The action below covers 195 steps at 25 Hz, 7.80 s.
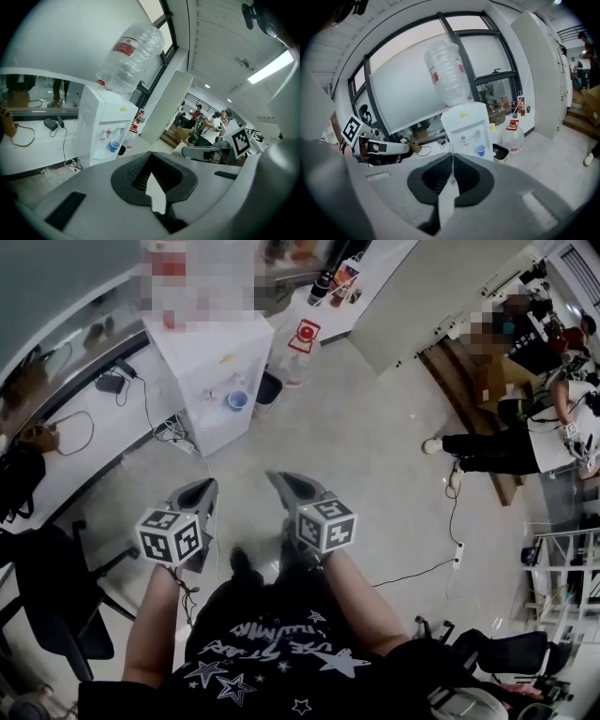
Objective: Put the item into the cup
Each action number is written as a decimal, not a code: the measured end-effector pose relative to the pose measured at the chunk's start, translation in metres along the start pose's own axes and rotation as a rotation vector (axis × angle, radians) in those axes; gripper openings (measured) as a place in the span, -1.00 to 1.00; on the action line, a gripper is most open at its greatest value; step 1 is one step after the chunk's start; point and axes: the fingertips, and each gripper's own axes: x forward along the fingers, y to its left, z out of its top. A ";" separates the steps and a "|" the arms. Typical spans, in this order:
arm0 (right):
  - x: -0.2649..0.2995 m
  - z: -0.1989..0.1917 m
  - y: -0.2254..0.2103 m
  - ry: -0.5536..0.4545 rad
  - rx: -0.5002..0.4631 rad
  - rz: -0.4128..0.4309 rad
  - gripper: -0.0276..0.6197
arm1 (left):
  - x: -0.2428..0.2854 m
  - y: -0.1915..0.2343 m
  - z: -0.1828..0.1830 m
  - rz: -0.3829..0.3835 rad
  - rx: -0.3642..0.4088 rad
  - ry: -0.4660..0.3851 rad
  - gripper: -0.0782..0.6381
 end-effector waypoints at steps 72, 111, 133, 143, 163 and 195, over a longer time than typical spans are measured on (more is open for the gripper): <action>0.386 -0.016 -0.193 0.117 -0.438 0.346 -0.91 | 0.287 0.224 -0.024 0.502 -0.172 -0.159 -0.77; 0.445 -0.048 -0.201 0.170 -0.665 0.279 -0.71 | 0.313 0.244 -0.045 0.481 -0.185 -0.103 -0.77; 0.387 -0.029 -0.202 0.091 -0.529 0.176 -0.71 | 0.265 0.210 -0.032 0.480 -0.149 -0.119 -0.77; 0.300 -0.024 -0.160 0.078 -0.506 0.076 -0.73 | 0.200 0.161 -0.047 0.375 -0.136 -0.098 -0.77; 0.068 0.012 -0.018 -0.081 -0.400 0.008 -0.91 | 0.029 0.010 -0.024 0.216 -0.073 -0.144 -0.77; -0.198 -0.061 0.014 -0.132 -0.227 0.052 -0.91 | -0.065 -0.193 -0.104 0.190 0.063 -0.133 -0.77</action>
